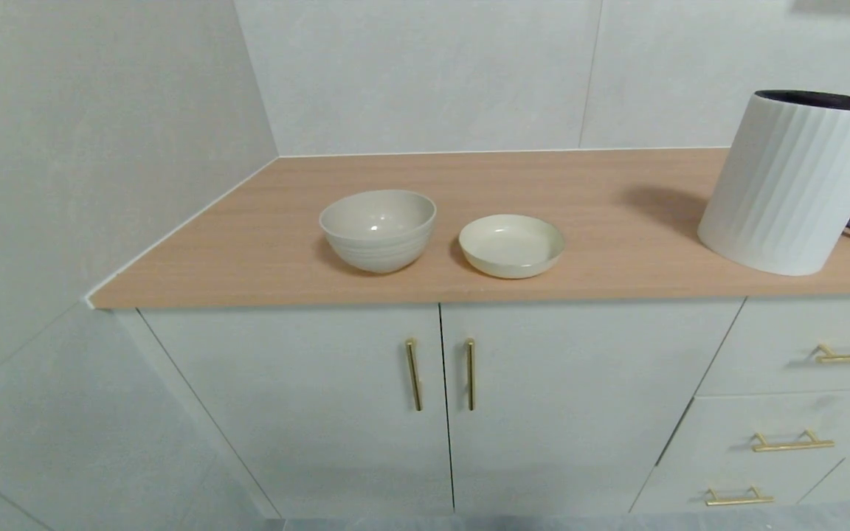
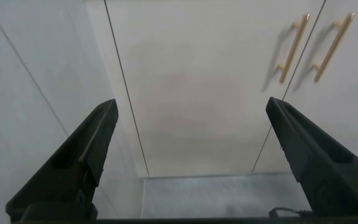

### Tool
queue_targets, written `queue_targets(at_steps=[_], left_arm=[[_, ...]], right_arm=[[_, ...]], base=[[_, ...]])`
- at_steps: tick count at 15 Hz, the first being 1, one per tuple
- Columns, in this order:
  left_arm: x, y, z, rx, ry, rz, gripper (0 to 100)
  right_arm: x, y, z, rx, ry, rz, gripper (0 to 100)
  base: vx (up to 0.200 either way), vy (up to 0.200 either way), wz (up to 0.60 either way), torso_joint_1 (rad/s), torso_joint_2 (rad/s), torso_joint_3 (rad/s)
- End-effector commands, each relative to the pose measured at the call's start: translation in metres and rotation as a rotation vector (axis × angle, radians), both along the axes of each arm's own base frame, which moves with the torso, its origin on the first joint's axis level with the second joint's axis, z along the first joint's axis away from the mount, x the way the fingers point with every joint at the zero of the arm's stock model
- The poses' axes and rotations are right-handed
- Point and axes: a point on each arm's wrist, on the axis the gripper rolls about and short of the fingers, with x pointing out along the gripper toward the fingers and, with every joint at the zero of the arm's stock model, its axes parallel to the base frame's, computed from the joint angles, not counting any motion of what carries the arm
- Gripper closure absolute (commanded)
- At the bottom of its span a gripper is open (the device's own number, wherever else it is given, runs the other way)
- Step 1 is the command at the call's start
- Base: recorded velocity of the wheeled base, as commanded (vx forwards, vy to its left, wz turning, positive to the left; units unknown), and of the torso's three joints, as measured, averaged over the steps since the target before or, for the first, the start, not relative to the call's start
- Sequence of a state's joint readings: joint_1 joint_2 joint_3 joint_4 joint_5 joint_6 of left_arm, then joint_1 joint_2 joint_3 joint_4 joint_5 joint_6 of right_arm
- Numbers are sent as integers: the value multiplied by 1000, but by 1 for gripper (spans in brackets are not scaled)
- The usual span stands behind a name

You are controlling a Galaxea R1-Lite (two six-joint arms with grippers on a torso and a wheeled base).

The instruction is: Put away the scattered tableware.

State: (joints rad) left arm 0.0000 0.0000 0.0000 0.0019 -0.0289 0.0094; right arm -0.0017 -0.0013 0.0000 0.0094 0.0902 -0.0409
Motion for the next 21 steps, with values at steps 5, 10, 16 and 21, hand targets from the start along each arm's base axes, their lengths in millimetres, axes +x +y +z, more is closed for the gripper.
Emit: queue_targets(at_steps=[5,10,16,21], left_arm=[[0,0,0,0,0,0,0],[0,0,0,0,1,0,0],[0,0,0,0,1,0,0],[0,0,0,0,0,0,0]], right_arm=[[0,0,0,-1,1,0,0],[0,0,0,-1,1,0,0],[0,0,0,1,1,0,0],[0,0,0,1,1,0,0]], base=[[0,0,0,-167,461,296],[0,0,0,-119,411,295],[0,0,0,-14,52,36],[0,120,0,-1,1,3]])
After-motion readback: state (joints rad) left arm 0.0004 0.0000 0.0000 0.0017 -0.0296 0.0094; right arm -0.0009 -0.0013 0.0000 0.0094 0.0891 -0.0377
